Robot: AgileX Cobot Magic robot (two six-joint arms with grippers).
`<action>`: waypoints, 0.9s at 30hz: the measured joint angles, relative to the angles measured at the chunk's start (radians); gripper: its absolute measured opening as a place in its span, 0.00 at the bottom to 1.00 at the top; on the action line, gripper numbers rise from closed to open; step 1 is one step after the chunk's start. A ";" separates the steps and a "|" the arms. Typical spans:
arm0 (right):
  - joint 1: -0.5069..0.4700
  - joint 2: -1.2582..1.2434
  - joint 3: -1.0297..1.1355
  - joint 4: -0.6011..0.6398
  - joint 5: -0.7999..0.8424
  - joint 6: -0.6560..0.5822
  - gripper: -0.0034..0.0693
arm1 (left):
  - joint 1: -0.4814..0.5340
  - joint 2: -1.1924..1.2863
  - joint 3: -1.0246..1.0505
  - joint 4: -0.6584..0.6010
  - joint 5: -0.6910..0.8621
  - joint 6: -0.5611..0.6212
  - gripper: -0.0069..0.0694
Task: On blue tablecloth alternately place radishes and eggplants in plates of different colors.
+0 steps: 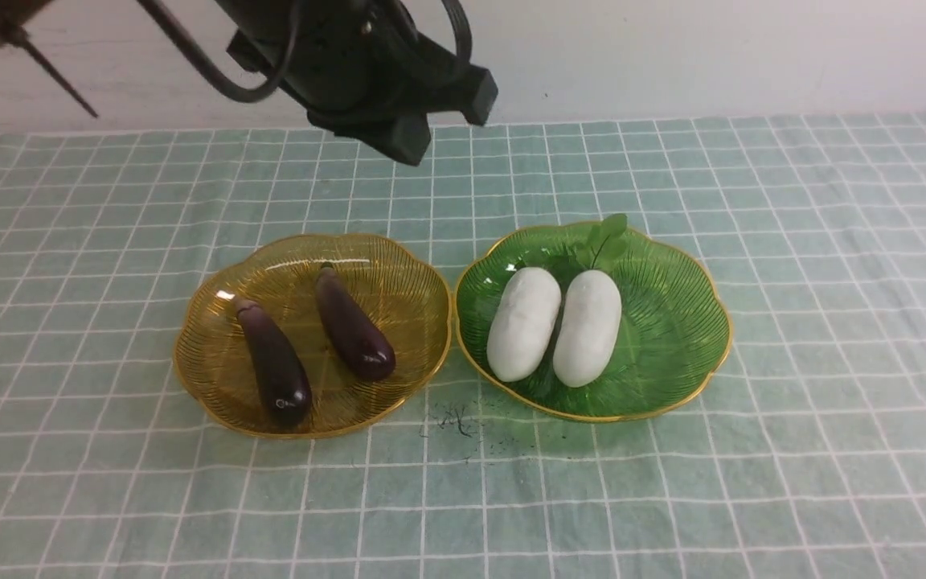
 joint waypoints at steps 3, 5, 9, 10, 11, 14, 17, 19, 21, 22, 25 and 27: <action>-0.036 0.000 0.000 -0.002 -0.001 0.000 0.03 | 0.000 -0.046 0.004 -0.001 0.001 0.000 0.08; -0.068 0.000 0.000 -0.003 -0.001 0.000 0.03 | 0.000 -0.084 0.027 -0.001 0.001 0.000 0.08; -0.099 -0.001 0.000 -0.003 -0.002 0.000 0.03 | 0.000 -0.168 0.114 0.000 0.002 0.001 0.08; -0.099 -0.001 0.000 -0.003 -0.002 0.000 0.03 | 0.000 -0.172 0.124 0.000 0.002 0.001 0.08; -0.100 -0.001 0.000 -0.003 -0.002 0.000 0.03 | 0.000 -0.190 0.140 0.000 0.002 0.001 0.08; -0.102 -0.001 0.000 -0.003 -0.002 0.000 0.03 | 0.000 -0.274 0.237 0.003 0.003 0.001 0.08; -0.102 -0.001 0.000 -0.003 -0.002 0.000 0.03 | 0.000 -0.363 0.342 0.002 0.003 0.001 0.08; -0.102 -0.001 0.000 -0.004 -0.002 0.000 0.03 | 0.000 -0.458 0.473 0.002 0.002 0.001 0.08; -0.102 -0.001 0.000 -0.004 -0.002 0.000 0.03 | 0.000 -0.536 0.566 0.002 -0.004 0.001 0.08; -0.102 -0.001 0.000 -0.004 -0.002 0.000 0.03 | 0.000 -0.572 0.615 0.002 -0.014 0.001 0.08; -0.102 -0.001 0.000 -0.004 -0.002 0.000 0.03 | 0.000 -0.716 0.829 -0.008 -0.155 0.001 0.08; -0.102 -0.001 0.000 -0.004 -0.002 0.000 0.03 | 0.000 -0.814 0.973 -0.031 -0.283 0.001 0.08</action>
